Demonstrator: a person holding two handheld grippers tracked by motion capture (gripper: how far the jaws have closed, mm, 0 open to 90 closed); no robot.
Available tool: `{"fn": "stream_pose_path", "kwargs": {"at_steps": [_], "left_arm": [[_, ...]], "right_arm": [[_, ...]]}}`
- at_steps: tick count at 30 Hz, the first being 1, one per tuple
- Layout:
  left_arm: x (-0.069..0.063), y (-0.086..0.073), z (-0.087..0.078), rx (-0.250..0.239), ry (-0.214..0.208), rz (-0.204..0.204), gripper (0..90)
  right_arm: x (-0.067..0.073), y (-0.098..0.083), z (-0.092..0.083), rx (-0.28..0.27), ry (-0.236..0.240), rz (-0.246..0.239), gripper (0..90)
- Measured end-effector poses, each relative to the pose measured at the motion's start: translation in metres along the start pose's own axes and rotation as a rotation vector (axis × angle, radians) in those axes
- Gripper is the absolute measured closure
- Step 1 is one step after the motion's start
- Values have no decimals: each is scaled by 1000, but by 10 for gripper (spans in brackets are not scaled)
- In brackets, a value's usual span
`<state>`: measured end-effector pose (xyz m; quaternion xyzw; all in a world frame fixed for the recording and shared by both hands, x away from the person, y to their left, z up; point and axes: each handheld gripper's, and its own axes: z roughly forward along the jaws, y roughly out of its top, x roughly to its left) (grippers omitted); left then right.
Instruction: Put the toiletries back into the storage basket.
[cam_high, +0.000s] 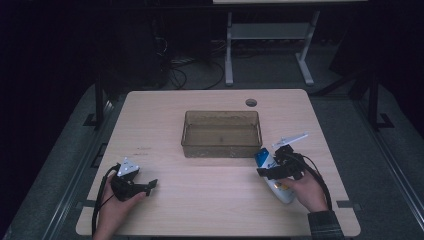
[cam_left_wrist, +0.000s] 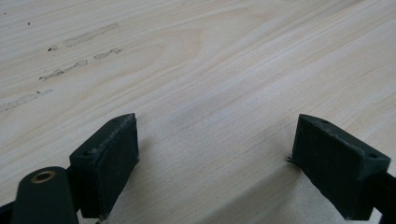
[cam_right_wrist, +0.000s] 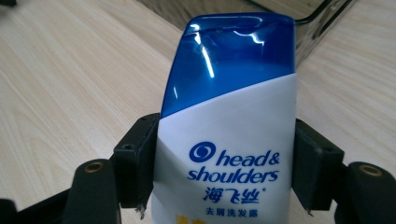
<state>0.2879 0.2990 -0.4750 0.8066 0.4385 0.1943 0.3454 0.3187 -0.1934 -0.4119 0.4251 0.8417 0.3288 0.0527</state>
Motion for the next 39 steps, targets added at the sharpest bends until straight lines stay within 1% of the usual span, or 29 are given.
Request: {"fn": "stream_pose_path", "kwargs": {"at_steps": [2,4,7,9,10,11,12,13,14,15,16,17,18,19,21,22,23,25,27,28,29,30,33,34,39], "left_arm": [[0,0,0,0,0,1,133],[0,0,0,0,0,0,133],[0,0,0,0,0,0,133],[0,0,0,0,0,0,133],[0,0,0,0,0,0,133],[0,0,0,0,0,0,133],[0,0,0,0,0,0,133],[0,0,0,0,0,0,133],[0,0,0,0,0,0,133],[0,0,0,0,0,0,133],[0,0,0,0,0,0,133],[0,0,0,0,0,0,133],[0,0,0,0,0,0,133],[0,0,0,0,0,0,133],[0,0,0,0,0,0,133],[0,0,0,0,0,0,134],[0,0,0,0,0,0,133],[0,0,0,0,0,0,133],[0,0,0,0,0,0,134],[0,0,0,0,0,0,133],[0,0,0,0,0,0,133],[0,0,0,0,0,0,133],[0,0,0,-2,0,-3,133],[0,0,0,-2,0,-3,133],[0,0,0,-2,0,-3,134]], "right_arm": [[-2,-2,-6,-28,2,18,338],[-3,-2,-9,-35,1,24,338],[-5,-3,-15,-74,5,33,339],[-6,-4,-20,-106,9,46,338],[-6,-4,-23,-132,6,56,338],[-6,-4,-23,-132,6,56,338],[-6,-5,-26,-149,4,58,338],[-6,-5,-26,-149,4,58,338],[-6,-5,-28,-173,1,66,338],[-6,-5,-28,-173,1,66,338],[-7,-5,-30,-191,0,63,338],[-7,-5,-30,-191,0,63,338],[-7,-6,-32,-211,-1,67,338],[-7,-6,-32,-211,-1,67,338],[-8,-6,-34,-237,0,75,337],[-8,-6,-37,-264,-2,78,337],[-8,-6,-37,-264,-2,78,337],[-9,-5,-42,-308,-17,81,337],[-9,-5,-43,-319,-19,85,337],[-9,-4,-47,-348,-25,91,337],[-9,-4,-47,-348,-25,91,337],[-9,-4,-48,-370,-31,90,337],[-10,-3,-49,-387,-34,91,336],[-10,-2,-50,-404,-34,92,336],[-10,1,-52,-426,-39,84,336]]}}
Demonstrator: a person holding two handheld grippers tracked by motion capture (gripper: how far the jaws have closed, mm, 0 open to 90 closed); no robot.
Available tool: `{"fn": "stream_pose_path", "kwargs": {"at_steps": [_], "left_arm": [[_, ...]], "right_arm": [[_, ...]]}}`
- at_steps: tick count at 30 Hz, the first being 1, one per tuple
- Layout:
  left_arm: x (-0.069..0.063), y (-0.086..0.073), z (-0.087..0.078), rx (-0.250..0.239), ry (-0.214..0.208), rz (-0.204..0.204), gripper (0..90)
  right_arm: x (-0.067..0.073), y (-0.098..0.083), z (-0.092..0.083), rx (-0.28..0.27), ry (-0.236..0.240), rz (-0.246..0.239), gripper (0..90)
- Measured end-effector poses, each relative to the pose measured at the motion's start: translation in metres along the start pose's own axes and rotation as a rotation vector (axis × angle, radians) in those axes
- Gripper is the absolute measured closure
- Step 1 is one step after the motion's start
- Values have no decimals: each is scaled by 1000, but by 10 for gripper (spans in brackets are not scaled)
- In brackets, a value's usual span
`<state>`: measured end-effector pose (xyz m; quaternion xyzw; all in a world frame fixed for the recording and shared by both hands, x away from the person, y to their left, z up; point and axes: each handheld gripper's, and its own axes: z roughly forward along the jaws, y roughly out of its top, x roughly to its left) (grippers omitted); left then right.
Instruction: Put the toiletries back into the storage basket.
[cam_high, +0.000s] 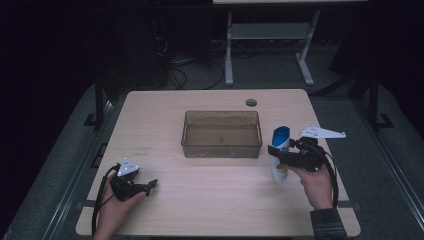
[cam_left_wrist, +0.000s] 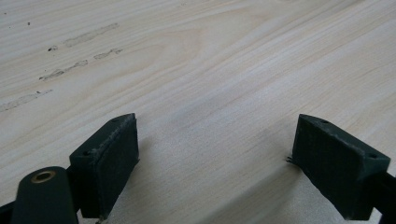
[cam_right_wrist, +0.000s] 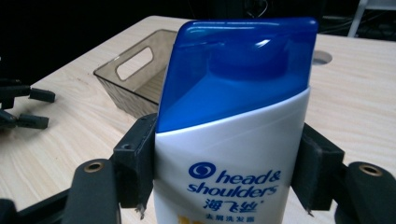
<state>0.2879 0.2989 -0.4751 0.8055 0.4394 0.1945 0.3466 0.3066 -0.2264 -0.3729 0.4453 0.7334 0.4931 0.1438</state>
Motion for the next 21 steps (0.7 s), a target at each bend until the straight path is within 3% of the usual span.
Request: {"fn": "stream_pose_path", "kwargs": {"at_steps": [7,21], "left_arm": [[0,0,0,0,1,2,134],[0,0,0,3,0,2,134]], "right_arm": [[4,12,-3,-65,-6,-23,336],[4,34,3,-139,-6,-19,336]]}}
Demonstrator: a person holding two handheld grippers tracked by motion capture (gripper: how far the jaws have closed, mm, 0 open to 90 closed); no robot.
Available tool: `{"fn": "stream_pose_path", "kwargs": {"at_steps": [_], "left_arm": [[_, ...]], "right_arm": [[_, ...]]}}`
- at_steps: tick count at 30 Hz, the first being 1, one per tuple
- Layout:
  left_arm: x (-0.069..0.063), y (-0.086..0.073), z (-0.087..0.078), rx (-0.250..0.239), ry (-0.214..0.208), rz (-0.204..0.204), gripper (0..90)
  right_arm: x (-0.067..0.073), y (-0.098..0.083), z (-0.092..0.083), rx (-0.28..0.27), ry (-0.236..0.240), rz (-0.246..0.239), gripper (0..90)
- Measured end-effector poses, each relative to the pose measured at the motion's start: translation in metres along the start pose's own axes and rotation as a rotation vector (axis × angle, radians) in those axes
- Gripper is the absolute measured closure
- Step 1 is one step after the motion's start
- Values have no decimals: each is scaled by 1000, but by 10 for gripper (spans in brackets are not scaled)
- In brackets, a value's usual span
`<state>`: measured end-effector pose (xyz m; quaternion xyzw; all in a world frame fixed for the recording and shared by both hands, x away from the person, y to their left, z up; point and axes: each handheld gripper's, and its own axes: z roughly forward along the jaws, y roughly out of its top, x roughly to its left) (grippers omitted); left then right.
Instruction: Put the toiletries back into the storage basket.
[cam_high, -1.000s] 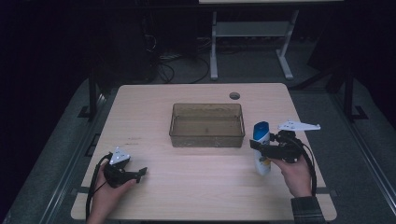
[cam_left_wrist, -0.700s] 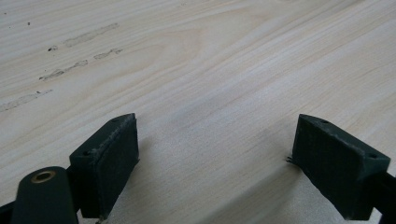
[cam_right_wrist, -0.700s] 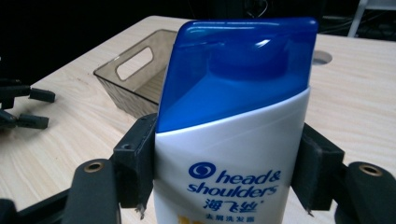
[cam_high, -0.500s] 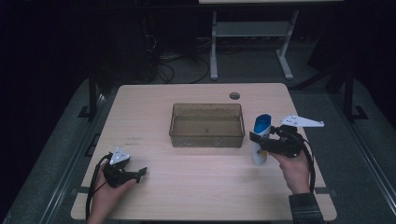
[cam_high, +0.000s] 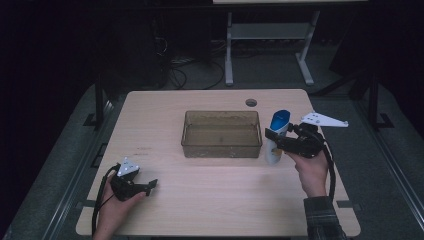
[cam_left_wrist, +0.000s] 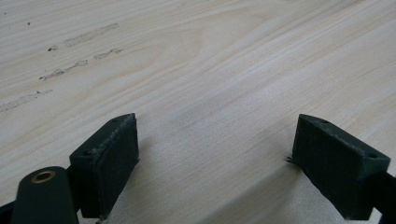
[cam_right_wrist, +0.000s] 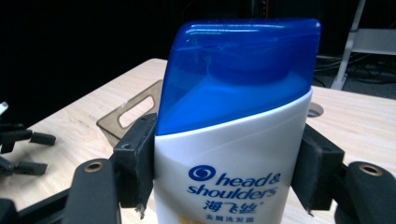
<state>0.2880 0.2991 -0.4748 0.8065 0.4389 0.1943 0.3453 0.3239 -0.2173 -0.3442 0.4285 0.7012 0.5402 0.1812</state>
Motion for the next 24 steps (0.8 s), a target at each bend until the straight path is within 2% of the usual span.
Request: {"fn": "stream_pose_path", "kwargs": {"at_steps": [16,24], "left_arm": [[0,0,0,2,0,1,134],[0,0,0,0,1,1,134]], "right_arm": [[8,30,22,-46,-11,-38,336],[9,38,35,-58,-9,-44,335]]}}
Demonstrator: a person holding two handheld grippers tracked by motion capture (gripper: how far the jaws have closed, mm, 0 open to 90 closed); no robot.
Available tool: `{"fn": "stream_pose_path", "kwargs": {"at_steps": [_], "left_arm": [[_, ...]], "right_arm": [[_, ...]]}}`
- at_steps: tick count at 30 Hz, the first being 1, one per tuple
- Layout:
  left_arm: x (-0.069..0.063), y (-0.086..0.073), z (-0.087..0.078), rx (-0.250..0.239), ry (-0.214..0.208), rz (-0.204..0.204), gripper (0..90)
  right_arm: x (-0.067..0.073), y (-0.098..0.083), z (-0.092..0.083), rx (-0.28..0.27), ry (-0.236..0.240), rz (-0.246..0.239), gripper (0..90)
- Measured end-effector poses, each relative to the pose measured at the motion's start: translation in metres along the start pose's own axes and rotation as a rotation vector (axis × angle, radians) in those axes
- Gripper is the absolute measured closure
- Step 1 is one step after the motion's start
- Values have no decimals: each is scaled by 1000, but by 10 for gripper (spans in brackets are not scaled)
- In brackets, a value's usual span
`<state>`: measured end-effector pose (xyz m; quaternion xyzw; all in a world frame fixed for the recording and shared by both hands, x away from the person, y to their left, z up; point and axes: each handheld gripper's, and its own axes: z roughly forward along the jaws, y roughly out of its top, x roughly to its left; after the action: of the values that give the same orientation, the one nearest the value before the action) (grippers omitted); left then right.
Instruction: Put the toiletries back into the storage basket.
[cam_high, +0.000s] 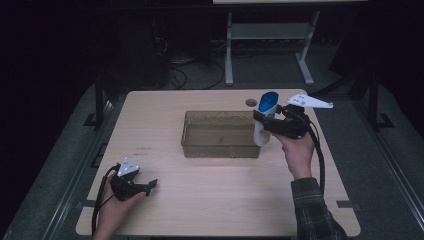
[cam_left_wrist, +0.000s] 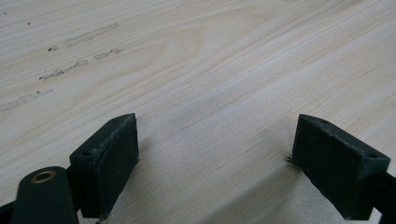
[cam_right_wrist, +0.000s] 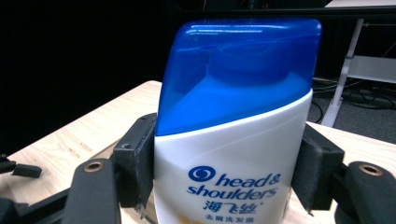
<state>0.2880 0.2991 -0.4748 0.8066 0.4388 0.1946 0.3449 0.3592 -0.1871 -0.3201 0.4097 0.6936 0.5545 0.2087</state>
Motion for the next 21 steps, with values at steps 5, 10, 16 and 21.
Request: {"fn": "stream_pose_path", "kwargs": {"at_steps": [5,10,16,21], "left_arm": [[0,0,0,0,-1,0,135],[0,0,0,2,-2,2,135],[0,0,0,3,0,4,135],[0,0,0,0,-1,-2,135]], "right_arm": [[1,1,9,-4,1,-1,335],[1,0,20,3,5,-1,335],[0,-4,32,15,6,1,334],[-2,-8,38,28,10,5,334]]}}
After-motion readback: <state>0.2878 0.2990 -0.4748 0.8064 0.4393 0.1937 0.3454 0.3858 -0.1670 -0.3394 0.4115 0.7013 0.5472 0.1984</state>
